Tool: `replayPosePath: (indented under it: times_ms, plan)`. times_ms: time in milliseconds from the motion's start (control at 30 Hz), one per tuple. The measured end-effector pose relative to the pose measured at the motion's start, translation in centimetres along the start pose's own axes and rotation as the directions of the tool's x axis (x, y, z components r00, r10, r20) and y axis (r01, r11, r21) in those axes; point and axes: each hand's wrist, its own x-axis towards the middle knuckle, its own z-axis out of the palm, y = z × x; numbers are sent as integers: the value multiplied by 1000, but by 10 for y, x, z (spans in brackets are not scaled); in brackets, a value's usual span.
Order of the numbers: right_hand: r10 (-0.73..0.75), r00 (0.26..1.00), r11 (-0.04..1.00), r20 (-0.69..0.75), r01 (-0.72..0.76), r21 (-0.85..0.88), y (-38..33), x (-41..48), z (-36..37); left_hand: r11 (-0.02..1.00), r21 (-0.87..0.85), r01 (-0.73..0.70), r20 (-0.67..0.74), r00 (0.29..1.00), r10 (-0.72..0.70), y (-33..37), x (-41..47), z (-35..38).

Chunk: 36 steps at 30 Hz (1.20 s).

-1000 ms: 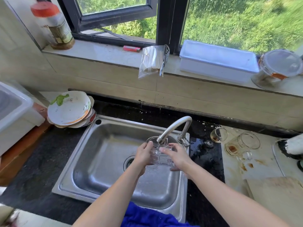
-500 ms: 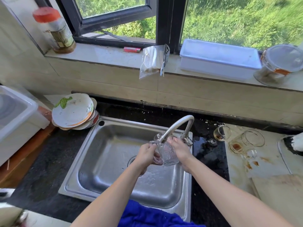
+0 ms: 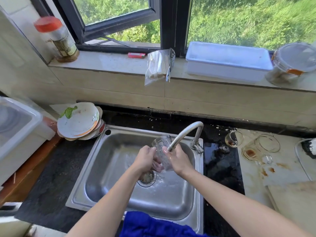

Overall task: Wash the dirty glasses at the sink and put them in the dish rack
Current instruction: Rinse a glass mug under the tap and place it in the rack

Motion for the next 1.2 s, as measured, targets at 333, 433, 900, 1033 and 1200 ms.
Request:
replayPosePath:
  times_ms: [333,433,900,1033,1200]
  plan:
    - [-18,987,992,158,-3,128,-6,-17,-2,984,-169,53,46,998,-46,-19,-7,-13]
    - [13,996,952,91,-40,303,-21,3,-14,986,-157,61,144,989,-38,-15,-12,-6]
    - [-39,985,988,-168,62,138,7,-19,-25,979,-169,116,-334,928,-167,-21,30,66]
    - [-158,945,986,-286,135,-101,5,-25,-29,874,-378,305,-82,929,-360,-16,27,81]
    - [-307,944,935,-124,274,-223,19,-33,-43,768,-342,541,278,839,-467,2,24,53]
